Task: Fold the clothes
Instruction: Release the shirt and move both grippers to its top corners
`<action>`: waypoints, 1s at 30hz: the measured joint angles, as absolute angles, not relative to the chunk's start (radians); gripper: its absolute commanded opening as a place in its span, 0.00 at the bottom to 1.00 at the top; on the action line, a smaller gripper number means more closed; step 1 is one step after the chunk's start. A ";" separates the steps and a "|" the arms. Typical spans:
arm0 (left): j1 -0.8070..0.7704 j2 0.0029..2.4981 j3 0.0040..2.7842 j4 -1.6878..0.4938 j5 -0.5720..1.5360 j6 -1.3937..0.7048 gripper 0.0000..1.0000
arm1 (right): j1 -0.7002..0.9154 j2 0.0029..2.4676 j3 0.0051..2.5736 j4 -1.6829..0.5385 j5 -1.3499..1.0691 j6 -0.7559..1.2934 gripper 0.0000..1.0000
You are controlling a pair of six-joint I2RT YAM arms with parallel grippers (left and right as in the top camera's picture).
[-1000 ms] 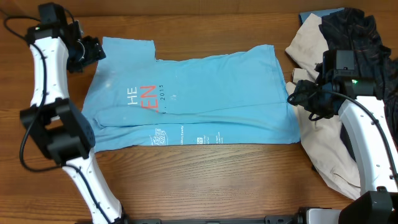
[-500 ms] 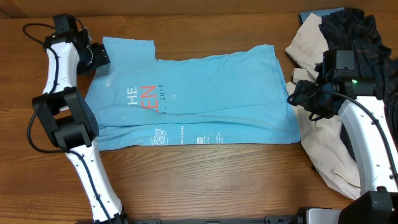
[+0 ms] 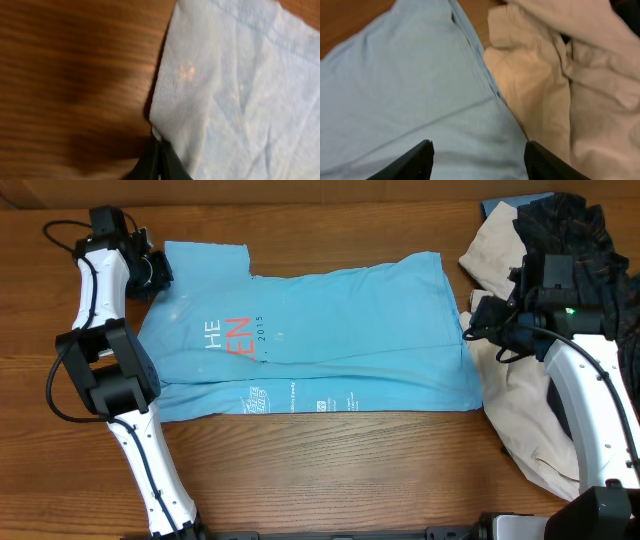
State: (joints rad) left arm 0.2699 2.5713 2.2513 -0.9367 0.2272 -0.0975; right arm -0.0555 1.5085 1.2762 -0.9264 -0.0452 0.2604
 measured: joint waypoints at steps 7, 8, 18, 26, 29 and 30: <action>0.271 2.587 2.328 -1.111 0.240 -0.097 0.04 | -0.056 1.530 1.275 -0.725 -0.056 0.225 0.52; 0.271 2.587 2.345 -1.133 0.240 -0.097 0.04 | -0.055 1.544 1.275 -0.681 -0.067 0.210 0.54; 0.273 2.585 2.449 -1.305 0.244 -0.097 0.04 | -0.051 1.880 1.304 -0.377 -0.177 0.128 0.68; 0.273 2.585 2.449 -1.358 0.244 -0.097 0.04 | -0.051 2.154 1.513 -0.283 -0.206 0.048 0.84; 0.273 2.585 2.449 -1.367 0.243 -0.097 0.04 | -0.051 2.207 1.579 -0.233 -0.213 0.032 0.84; 0.273 2.585 2.449 -1.368 0.244 -0.097 0.04 | -0.051 2.220 1.592 -0.213 -0.220 0.029 0.84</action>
